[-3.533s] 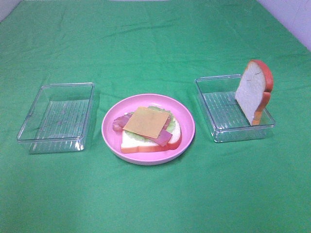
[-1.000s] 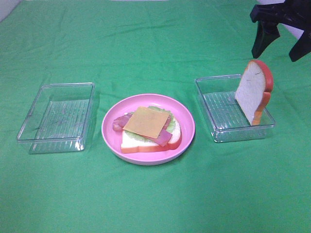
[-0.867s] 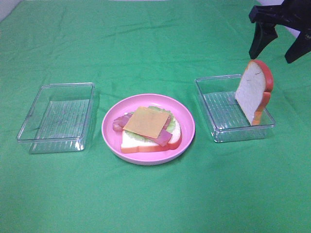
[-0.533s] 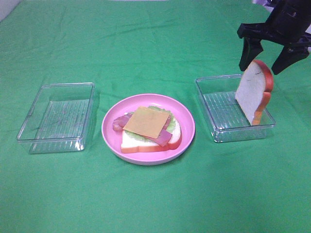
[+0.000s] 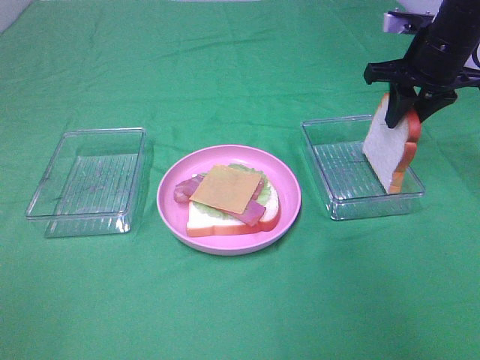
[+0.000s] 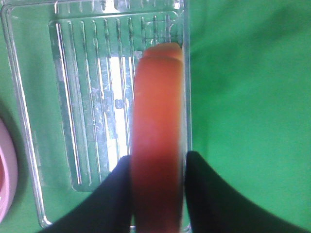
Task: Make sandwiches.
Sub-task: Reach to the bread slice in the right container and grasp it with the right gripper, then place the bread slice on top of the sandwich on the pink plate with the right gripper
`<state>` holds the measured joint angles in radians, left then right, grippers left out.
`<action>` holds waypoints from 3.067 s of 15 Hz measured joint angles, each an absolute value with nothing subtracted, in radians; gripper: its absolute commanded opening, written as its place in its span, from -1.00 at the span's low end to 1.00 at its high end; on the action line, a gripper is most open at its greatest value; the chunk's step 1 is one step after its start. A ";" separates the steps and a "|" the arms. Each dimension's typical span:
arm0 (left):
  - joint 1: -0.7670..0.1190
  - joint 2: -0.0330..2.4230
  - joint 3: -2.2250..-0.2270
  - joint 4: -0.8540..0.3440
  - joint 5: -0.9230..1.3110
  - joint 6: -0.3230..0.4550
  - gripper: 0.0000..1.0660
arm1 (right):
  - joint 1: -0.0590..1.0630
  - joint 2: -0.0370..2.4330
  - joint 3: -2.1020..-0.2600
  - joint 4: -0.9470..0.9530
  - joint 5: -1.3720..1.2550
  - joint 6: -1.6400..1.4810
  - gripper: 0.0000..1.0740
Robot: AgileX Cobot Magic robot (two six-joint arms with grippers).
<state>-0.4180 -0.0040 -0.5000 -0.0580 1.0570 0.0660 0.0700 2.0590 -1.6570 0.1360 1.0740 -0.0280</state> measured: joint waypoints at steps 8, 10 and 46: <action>-0.418 -0.004 -0.500 -0.058 1.057 0.066 0.51 | 0.070 2.000 -1.659 0.147 1.078 -0.028 -1.00; -0.418 -0.004 -0.500 -0.058 1.057 0.066 0.51 | 0.070 1.946 -1.659 0.181 1.093 -0.028 -1.00; -0.418 -0.004 -0.500 -0.058 1.057 0.066 0.51 | 0.324 2.002 -1.070 1.551 0.754 -0.784 -1.00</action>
